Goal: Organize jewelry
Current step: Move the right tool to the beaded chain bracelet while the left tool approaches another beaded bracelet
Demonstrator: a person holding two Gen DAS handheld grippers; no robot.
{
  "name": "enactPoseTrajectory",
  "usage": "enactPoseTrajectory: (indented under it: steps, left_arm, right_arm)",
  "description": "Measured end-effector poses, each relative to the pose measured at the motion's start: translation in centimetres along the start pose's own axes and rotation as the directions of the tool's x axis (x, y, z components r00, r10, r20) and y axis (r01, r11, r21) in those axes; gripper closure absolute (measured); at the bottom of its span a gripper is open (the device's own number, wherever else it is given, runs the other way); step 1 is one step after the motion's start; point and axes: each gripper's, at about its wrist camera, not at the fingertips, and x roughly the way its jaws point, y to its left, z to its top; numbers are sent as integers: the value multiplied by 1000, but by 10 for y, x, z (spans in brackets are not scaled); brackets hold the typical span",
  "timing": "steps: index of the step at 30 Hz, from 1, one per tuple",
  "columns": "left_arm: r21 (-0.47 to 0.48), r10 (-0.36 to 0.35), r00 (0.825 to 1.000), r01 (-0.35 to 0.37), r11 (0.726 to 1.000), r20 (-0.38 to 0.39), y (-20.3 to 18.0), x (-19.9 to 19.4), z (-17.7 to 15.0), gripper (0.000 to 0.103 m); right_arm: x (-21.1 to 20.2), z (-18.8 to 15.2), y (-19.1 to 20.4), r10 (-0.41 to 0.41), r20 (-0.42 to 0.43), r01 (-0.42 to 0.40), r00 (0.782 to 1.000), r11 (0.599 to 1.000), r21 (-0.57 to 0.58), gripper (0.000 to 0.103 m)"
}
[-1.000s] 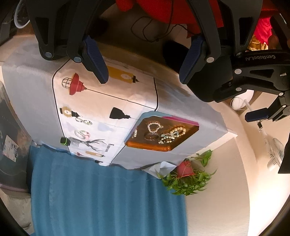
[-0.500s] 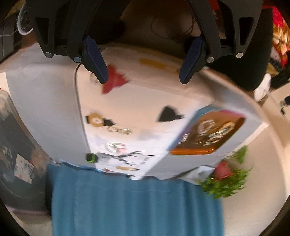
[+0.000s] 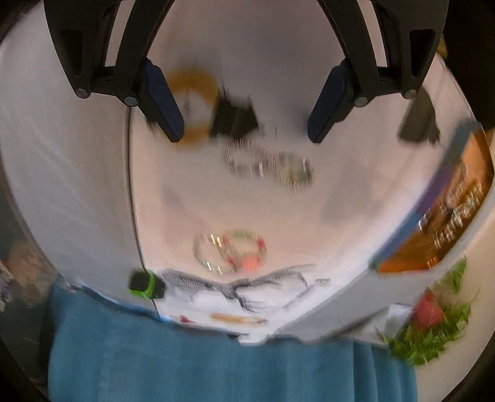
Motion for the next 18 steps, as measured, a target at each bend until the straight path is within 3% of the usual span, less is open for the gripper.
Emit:
enactPoseTrajectory:
  steps: [2, 4, 5, 6, 9, 11, 14, 18]
  left_arm:
    - [2, -5, 1000, 5, 1000, 15, -6, 7, 17, 5]
    - [8, -19, 999, 18, 1000, 34, -13, 15, 40, 5]
    - [11, -30, 998, 30, 1000, 48, -18, 21, 55, 5]
    - [14, -47, 997, 46, 999, 61, -22, 24, 66, 5]
    - [36, -114, 987, 111, 993, 111, -47, 44, 109, 2]
    - [55, -161, 981, 156, 986, 109, -65, 62, 133, 1]
    - [101, -289, 956, 284, 954, 44, -106, 104, 176, 1]
    - [150, -347, 937, 349, 925, -41, -157, 160, 209, 1]
  right_arm:
    - [9, 11, -7, -7, 22, 7, 1000, 1000, 4, 20]
    - [13, 17, -17, -12, 56, 10, 998, 1000, 24, 39]
    - [12, 19, -22, -14, 62, 12, 998, 999, 41, 76]
    - [12, 20, -27, -32, 65, 30, 997, 999, 37, 100]
    - [10, 17, -55, -8, 69, 3, 998, 997, 77, 100]
    - [9, 16, -75, -51, 63, 44, 997, 993, 105, 100]
    - [5, 11, -105, -97, 54, 88, 994, 984, 156, 99]
    - [3, 7, -127, -140, 50, 131, 989, 979, 154, 99]
